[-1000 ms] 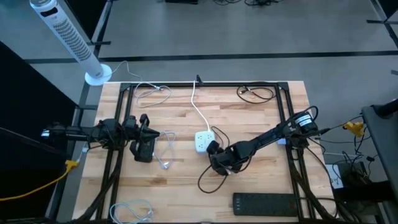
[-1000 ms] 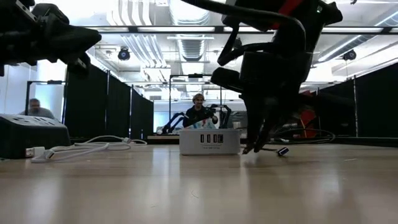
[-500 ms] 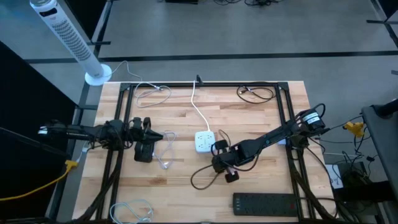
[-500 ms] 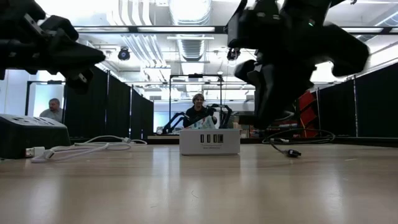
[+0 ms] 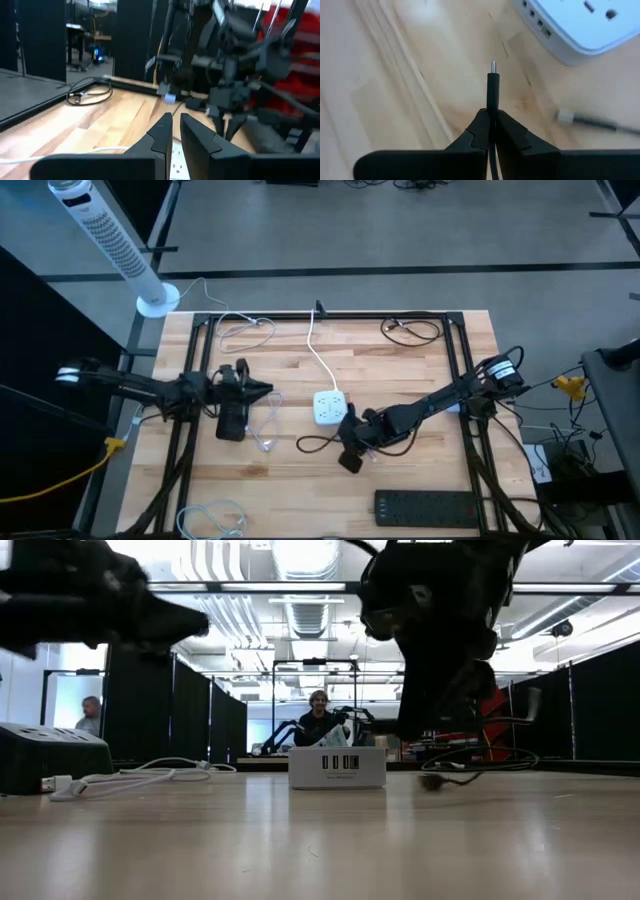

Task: Insert USB
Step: Insert the center black charger cable into the white outlet extension

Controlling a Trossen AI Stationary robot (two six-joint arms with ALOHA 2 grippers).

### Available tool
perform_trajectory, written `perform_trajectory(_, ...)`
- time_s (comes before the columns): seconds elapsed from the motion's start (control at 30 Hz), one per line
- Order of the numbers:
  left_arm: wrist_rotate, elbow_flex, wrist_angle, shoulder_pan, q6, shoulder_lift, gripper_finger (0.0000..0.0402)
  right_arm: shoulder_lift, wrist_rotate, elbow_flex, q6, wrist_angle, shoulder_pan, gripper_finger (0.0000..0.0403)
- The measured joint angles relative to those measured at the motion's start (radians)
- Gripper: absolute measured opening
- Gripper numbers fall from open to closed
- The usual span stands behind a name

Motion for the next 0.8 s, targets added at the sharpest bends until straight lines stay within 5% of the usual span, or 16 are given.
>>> perform_trajectory(0.43, -0.040, 0.640, -0.461, 0.044, 0.339, 0.720, 0.0025, 0.098, -0.005, 0.008, 0.307, 0.049, -0.057, 0.0003)
perform_trajectory(0.8, -0.046, 0.758, -0.527, 0.069, 0.530, 0.953, 0.0025, 0.098, 0.073, 0.020, 0.483, 0.070, -0.052, 0.0003)
